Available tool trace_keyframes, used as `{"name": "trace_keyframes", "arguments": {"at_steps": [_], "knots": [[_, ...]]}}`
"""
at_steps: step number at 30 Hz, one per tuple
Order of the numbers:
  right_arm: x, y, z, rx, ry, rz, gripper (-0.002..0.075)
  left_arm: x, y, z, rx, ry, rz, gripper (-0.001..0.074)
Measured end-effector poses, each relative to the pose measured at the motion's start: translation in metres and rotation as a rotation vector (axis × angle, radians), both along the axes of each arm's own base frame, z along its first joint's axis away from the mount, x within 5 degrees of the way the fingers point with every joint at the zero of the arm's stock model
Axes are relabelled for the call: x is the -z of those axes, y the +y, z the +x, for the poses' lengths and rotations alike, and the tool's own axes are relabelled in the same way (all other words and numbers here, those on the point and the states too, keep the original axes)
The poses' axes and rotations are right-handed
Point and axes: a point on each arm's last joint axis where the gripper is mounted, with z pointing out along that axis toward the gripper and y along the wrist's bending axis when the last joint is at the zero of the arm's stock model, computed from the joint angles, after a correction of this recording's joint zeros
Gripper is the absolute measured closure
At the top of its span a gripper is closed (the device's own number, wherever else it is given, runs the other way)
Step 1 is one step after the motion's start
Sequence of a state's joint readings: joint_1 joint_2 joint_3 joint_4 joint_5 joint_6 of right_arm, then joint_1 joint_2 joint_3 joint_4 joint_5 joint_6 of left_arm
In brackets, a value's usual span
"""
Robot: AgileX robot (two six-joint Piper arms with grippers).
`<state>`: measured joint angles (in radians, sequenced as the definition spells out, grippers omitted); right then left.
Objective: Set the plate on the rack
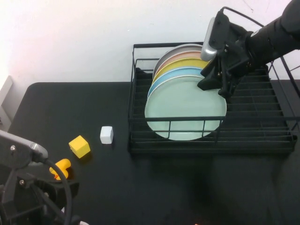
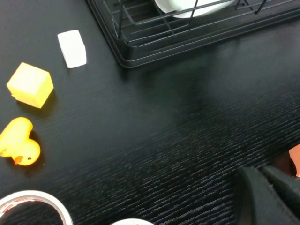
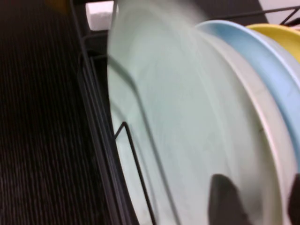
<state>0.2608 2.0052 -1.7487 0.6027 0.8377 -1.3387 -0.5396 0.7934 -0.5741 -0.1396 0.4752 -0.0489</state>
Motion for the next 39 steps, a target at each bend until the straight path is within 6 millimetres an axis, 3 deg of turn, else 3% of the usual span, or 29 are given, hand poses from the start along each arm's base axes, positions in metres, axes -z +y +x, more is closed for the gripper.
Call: {"name": "trace_keyframes", "arguments": {"at_steps": [3, 7, 10, 16, 19, 30, 35, 39], "knots": [[-0.001, -0.002, 0.0, 0.002, -0.01, -0.02, 0.0389, 0.0, 0.0, 0.0, 0.0, 0.002, 0.001, 0.0736], [-0.019, -0.008, -0.006, 0.021, -0.058, -0.059, 0.0396, 0.001, 0.0, -0.001, 0.002, 0.011, 0.006, 0.0736], [-0.047, -0.012, -0.016, 0.079, -0.096, -0.032, 0.0453, 0.001, 0.0, -0.001, 0.002, 0.014, 0.008, 0.0736], [-0.116, -0.022, -0.055, 0.18, -0.158, 0.108, 0.0651, 0.001, 0.0, -0.001, 0.0, 0.024, -0.006, 0.0737], [-0.138, -0.024, -0.076, 0.164, -0.148, 0.152, 0.0704, 0.001, -0.001, -0.002, -0.002, 0.037, -0.025, 0.0737], [-0.166, -0.026, -0.125, 0.109, -0.014, 0.241, 0.0727, -0.003, 0.006, -0.015, 0.004, 0.029, -0.04, 0.0737], [-0.185, -0.029, -0.164, 0.069, -0.119, 0.399, 0.0727, 0.001, 0.019, -0.038, -0.027, -0.033, -0.139, 0.0737], [-0.185, -0.037, -0.203, 0.022, -0.278, 0.482, 0.0727, 0.013, 0.031, -0.057, -0.04, -0.078, -0.184, 0.0737]]}}
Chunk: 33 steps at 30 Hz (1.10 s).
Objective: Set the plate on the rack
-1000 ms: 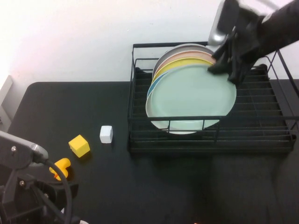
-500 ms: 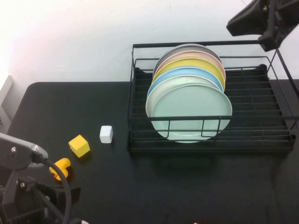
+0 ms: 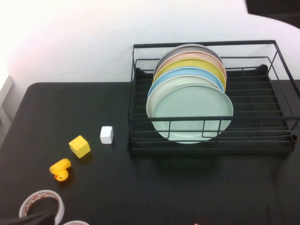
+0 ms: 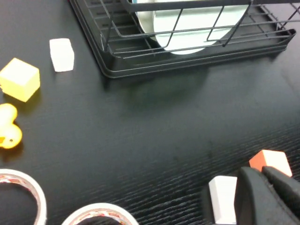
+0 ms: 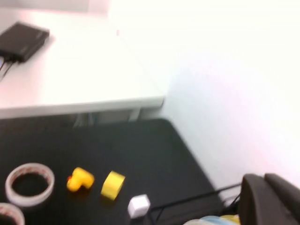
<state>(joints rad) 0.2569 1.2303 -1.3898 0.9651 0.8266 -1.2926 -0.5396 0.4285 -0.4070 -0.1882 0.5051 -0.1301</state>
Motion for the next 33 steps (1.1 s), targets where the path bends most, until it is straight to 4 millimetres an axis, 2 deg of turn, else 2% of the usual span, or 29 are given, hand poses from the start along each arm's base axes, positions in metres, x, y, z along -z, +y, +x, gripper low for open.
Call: {"name": "trace_keyframes", "arguments": {"at_steps": [5, 10, 19, 24, 33], "knots": [[0.013, -0.013, -0.04, 0.039, -0.12, 0.062, 0.0727, 0.004, 0.015, -0.017, -0.031, -0.115, -0.013, 0.0737], [0.03, -0.025, -0.074, 0.099, -0.186, 0.144, 0.0727, -0.001, 0.03, -0.022, -0.137, -0.212, -0.01, 0.0737], [0.054, -0.044, -0.128, 0.153, -0.275, 0.191, 0.0727, 0.002, 0.035, -0.022, -0.177, -0.185, 0.011, 0.0737], [0.054, -0.051, -0.144, 0.19, -0.331, 0.217, 0.0727, 0.002, 0.035, -0.022, -0.178, -0.178, 0.013, 0.0737], [0.054, -0.052, -0.146, 0.192, -0.323, 0.233, 0.0727, 0.002, 0.035, -0.022, -0.178, -0.178, 0.013, 0.0737]]}}
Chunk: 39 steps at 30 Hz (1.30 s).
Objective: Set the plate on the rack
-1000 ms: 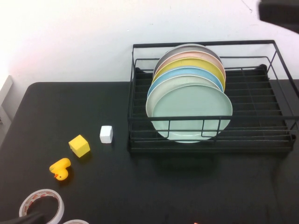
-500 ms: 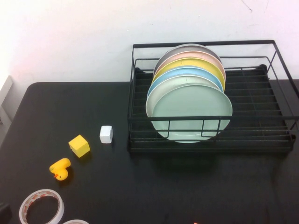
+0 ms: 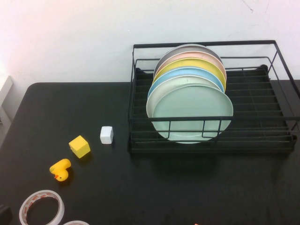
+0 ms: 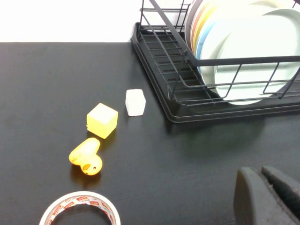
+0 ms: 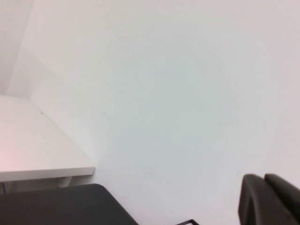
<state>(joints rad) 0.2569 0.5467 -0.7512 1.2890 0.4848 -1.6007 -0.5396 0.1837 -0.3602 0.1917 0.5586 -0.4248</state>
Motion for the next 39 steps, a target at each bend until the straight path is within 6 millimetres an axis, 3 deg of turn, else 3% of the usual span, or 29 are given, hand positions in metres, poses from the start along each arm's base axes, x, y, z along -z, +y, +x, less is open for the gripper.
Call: {"name": "trace_keyframes", "arguments": {"at_steps": [8, 14, 19, 27, 33, 39], "knots": [[0.0, 0.0, 0.0, 0.0, 0.023, 0.023, 0.0728, 0.0, 0.0, 0.0, 0.0, 0.0, 0.0, 0.0737], [0.009, -0.009, 0.012, 0.138, 0.038, 0.072, 0.0728, 0.0, 0.0, 0.0, 0.001, 0.001, -0.002, 0.0737], [0.034, -0.015, 0.024, 0.235, 0.107, 0.09, 0.0728, 0.0, 0.0, 0.0, 0.0, 0.001, -0.001, 0.0737], [0.088, -0.013, 0.031, 0.241, 0.27, 0.057, 0.0728, 0.0, 0.0, 0.0, 0.001, 0.002, -0.004, 0.0737], [0.115, -0.018, 0.022, 0.272, 0.312, 0.075, 0.0728, 0.0, 0.0, 0.0, 0.001, 0.002, -0.004, 0.0737], [0.14, -0.042, 0.009, 0.493, 0.285, 0.129, 0.0728, 0.0, 0.0, 0.0, -0.006, 0.011, -0.023, 0.0737]]}}
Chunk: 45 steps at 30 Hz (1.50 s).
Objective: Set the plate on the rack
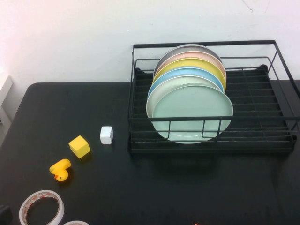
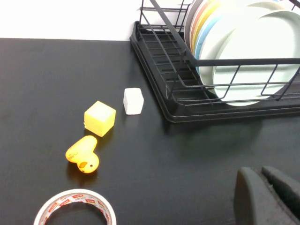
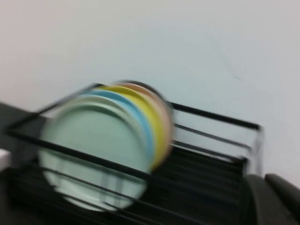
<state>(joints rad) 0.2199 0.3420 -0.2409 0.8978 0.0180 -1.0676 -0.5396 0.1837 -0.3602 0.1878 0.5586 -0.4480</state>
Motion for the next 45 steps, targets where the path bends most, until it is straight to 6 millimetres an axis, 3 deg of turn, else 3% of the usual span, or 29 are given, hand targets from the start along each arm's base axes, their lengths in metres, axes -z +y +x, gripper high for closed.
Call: {"name": "trace_keyframes", "arguments": {"at_steps": [6, 11, 16, 20, 45], "knots": [[0.038, -0.017, -0.014, 0.183, 0.064, 0.091, 0.0728, 0.0, 0.0, 0.0, 0.0, 0.001, -0.001, 0.0737], [0.068, -0.027, -0.024, 0.327, 0.104, 0.029, 0.0728, 0.0, 0.0, 0.0, -0.001, 0.001, -0.001, 0.0737], [0.083, -0.031, -0.029, 0.376, 0.11, 0.068, 0.0728, 0.0, 0.0, 0.0, -0.001, 0.001, -0.001, 0.0737], [0.094, -0.032, -0.033, 0.397, 0.233, 0.064, 0.0728, 0.0, 0.0, 0.0, -0.001, 0.003, 0.0, 0.0737], [0.096, -0.032, -0.034, 0.406, 0.269, 0.052, 0.0728, 0.0, 0.0, 0.0, -0.001, 0.003, 0.0, 0.0738]]}}
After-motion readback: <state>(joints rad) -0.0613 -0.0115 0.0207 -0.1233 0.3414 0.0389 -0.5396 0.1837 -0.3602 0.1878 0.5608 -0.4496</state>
